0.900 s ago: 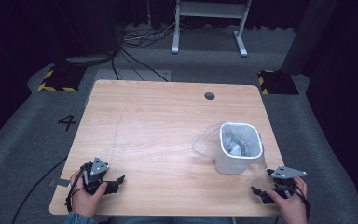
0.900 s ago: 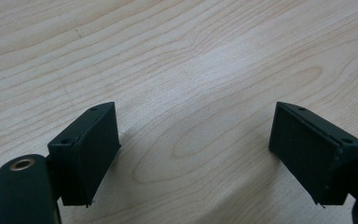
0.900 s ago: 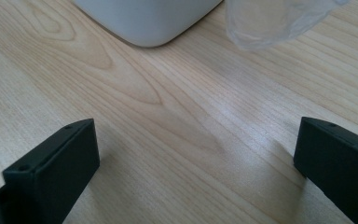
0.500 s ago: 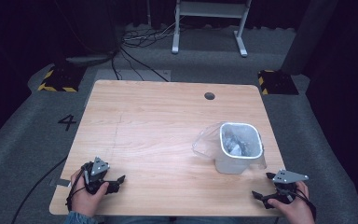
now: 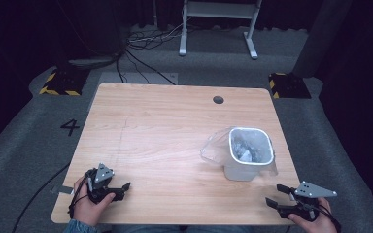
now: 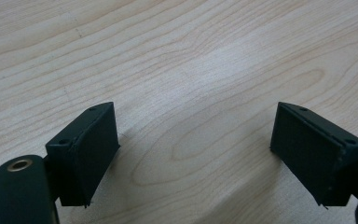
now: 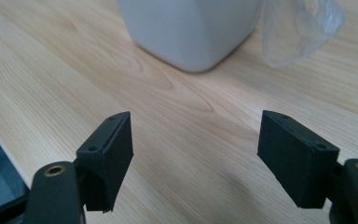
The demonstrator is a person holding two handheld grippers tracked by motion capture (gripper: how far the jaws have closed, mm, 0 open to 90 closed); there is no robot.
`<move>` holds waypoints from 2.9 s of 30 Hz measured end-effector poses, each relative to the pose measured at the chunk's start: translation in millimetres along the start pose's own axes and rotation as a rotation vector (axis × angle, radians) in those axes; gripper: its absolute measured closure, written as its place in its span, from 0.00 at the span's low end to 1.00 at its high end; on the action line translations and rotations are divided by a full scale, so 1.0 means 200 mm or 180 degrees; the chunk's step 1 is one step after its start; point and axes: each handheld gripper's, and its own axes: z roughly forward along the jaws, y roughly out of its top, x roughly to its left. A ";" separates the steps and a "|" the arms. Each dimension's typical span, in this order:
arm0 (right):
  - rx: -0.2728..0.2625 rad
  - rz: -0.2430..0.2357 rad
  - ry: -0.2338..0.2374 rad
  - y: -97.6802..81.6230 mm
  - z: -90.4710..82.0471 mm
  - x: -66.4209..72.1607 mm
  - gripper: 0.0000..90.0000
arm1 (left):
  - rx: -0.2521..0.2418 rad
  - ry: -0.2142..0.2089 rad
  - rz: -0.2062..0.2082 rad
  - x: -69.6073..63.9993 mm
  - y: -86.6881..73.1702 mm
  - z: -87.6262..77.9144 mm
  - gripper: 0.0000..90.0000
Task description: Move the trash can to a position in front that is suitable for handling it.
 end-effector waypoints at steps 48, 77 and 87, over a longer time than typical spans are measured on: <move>-0.0499 0.0274 -0.0826 0.47 0.14 -0.28 0.34 | 0.0008 -0.0016 -0.0001 0.00 0.00 0.00 0.16; -0.0362 -0.0157 -0.0340 0.58 0.48 0.12 0.35 | -0.0006 0.0019 -0.0037 -0.01 0.00 0.00 0.17; -0.0319 -0.0320 -0.0083 0.62 0.57 0.31 0.35 | -0.0006 0.0023 -0.0036 -0.02 0.00 0.00 0.17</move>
